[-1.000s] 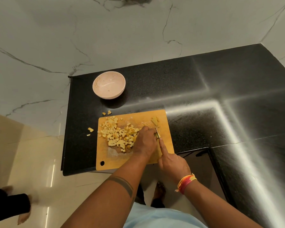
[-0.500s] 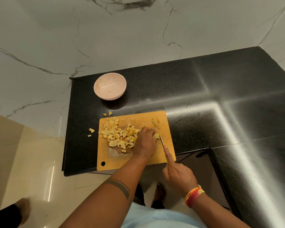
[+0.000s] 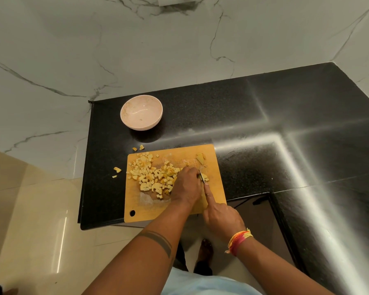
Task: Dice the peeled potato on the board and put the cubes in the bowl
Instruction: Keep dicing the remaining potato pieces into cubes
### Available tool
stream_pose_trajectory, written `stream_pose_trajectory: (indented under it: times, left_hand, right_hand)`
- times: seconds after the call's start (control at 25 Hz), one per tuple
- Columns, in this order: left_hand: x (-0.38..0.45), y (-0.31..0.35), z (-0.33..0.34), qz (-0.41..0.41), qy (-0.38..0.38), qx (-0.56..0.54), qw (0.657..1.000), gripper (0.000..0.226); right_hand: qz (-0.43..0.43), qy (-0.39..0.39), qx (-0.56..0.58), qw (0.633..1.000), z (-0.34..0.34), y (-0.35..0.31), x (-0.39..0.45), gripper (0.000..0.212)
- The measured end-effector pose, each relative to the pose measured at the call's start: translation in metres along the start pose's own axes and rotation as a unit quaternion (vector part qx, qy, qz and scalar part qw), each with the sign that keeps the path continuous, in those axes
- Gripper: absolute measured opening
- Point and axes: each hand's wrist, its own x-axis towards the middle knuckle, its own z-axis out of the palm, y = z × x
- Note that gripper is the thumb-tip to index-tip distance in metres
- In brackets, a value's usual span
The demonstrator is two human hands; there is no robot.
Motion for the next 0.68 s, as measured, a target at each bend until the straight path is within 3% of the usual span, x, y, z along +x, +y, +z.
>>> stream_pose_trajectory:
  times: [0.32,0.68]
  left_hand:
    - [0.001,-0.001,0.000,-0.002,-0.008,0.001,1.000,0.022]
    - [-0.010,-0.010,-0.008,0.002,0.012,-0.016,1.000,0.020]
  right_hand:
    - [-0.005,-0.012,0.019,1.000,0.016,0.018,-0.034,0.083]
    - [-0.015,0.015,0.032,0.999,0.007,0.002,-0.018,0.081]
